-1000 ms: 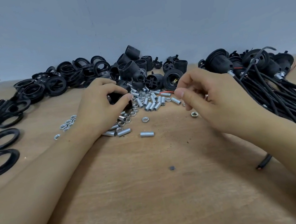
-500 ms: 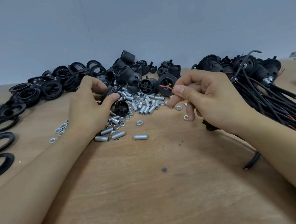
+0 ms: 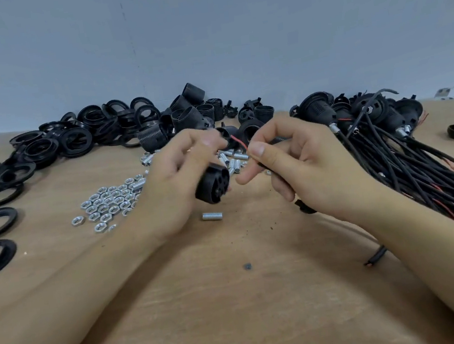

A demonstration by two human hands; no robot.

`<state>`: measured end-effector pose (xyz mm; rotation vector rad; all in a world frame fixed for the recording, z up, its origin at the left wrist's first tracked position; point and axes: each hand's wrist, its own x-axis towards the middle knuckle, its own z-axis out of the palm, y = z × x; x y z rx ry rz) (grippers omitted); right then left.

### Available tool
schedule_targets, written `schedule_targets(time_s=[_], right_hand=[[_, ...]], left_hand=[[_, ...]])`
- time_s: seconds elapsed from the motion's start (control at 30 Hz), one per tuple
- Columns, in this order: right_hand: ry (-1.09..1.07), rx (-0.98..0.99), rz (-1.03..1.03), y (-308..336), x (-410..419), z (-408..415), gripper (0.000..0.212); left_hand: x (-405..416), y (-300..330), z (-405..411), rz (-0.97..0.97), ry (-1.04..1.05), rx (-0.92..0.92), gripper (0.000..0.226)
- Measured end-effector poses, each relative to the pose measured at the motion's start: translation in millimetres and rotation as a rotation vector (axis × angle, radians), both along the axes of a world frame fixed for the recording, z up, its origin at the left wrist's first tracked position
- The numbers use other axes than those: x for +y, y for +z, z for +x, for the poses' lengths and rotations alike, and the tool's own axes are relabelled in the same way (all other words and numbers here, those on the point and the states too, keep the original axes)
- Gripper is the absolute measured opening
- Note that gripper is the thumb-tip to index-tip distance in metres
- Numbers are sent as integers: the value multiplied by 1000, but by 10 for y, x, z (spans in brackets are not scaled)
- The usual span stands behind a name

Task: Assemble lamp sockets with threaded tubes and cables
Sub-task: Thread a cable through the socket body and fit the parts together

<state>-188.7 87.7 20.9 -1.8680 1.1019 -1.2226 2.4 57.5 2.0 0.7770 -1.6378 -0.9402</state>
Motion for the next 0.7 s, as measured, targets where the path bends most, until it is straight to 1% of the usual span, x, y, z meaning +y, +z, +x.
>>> schedule_targets(time_s=[0.1, 0.17, 0.3, 0.4, 0.5, 0.6, 0.7], right_hand=[[22, 64, -8, -27, -1, 11, 11], [20, 70, -13, -29, -7, 3, 11], [-17, -4, 3, -32, -27, -3, 12], [-68, -46, 1, -38, -40, 9, 13], [-68, -27, -52, -14, -18, 41, 12], [-67, -53, -116, 52, 22, 20, 8], [-12, -30, -188, 107, 73, 9, 6]], left_hand=[[18, -20, -25, -86, -53, -69, 12], [11, -27, -30, -122, -27, -70, 13], [6, -32, -32, -110, -14, -68, 15], [27, -24, -37, -69, -41, -70, 16], [49, -18, -53, 55, -117, 20, 20], [49, 3, -65, 181, -142, 153, 35], [26, 30, -47, 243, -161, 259, 49]])
